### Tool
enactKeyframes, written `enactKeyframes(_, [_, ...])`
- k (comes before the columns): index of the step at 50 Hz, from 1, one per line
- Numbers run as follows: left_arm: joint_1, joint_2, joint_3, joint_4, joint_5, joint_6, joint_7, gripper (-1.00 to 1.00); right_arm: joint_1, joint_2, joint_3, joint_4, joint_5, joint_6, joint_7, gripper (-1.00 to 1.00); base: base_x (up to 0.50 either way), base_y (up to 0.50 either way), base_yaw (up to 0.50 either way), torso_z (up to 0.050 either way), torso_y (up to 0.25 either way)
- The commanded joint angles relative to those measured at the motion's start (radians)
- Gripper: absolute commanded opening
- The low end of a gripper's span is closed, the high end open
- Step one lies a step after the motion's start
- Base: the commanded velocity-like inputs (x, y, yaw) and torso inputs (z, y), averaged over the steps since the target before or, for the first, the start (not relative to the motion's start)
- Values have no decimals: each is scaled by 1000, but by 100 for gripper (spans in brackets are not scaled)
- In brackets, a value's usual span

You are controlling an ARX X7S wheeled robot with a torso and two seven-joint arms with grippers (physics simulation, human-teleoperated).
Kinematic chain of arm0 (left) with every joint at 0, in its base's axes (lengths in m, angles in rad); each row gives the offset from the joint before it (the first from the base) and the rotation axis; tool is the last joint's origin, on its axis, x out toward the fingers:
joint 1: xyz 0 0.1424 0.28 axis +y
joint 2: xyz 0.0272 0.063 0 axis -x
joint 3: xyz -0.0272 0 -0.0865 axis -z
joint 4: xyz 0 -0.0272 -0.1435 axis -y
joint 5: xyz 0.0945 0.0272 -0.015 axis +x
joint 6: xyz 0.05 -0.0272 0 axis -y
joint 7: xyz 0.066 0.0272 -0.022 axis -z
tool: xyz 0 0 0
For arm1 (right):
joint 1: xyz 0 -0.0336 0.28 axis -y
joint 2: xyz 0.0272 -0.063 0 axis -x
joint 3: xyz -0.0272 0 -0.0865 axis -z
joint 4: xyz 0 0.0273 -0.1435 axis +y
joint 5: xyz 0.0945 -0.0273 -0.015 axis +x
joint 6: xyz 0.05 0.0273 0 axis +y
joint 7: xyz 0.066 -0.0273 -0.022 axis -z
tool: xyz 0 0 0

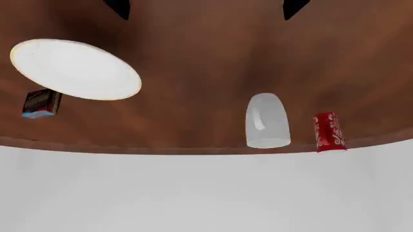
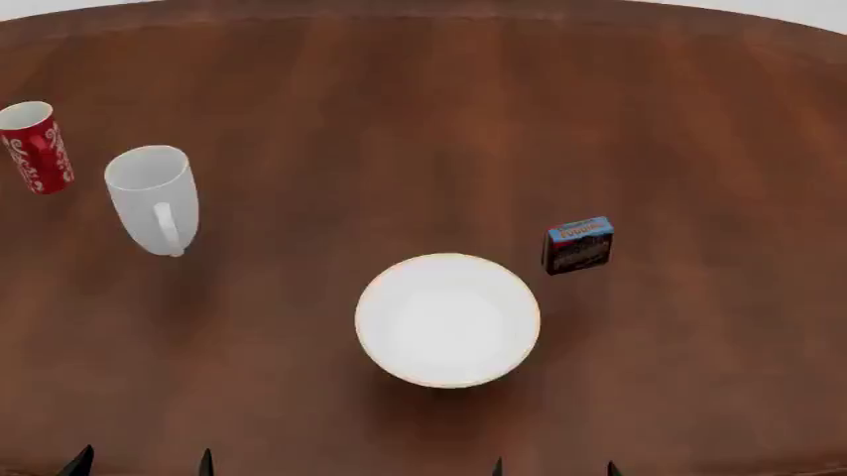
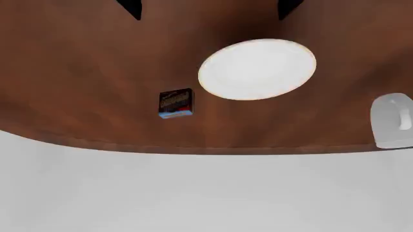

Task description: Put the white mug on the plate.

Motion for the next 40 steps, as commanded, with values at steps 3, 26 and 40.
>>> enactKeyframes(3, [7, -38, 50, 21, -36, -5, -30, 100, -2, 21, -31, -10, 20, 9, 26, 100, 0, 0, 0, 0, 0])
enactKeyframes(26, [15, -91, 42, 137, -72, -90, -112, 100, -24, 89, -105, -300, 73, 219, 50, 100, 0, 0, 0, 0, 0])
enactKeyframes(40, [27, -161, -163, 398, -43, -304, -296, 100, 149, 156, -148, -581, 110, 680, 16, 100, 0, 0, 0, 0, 0])
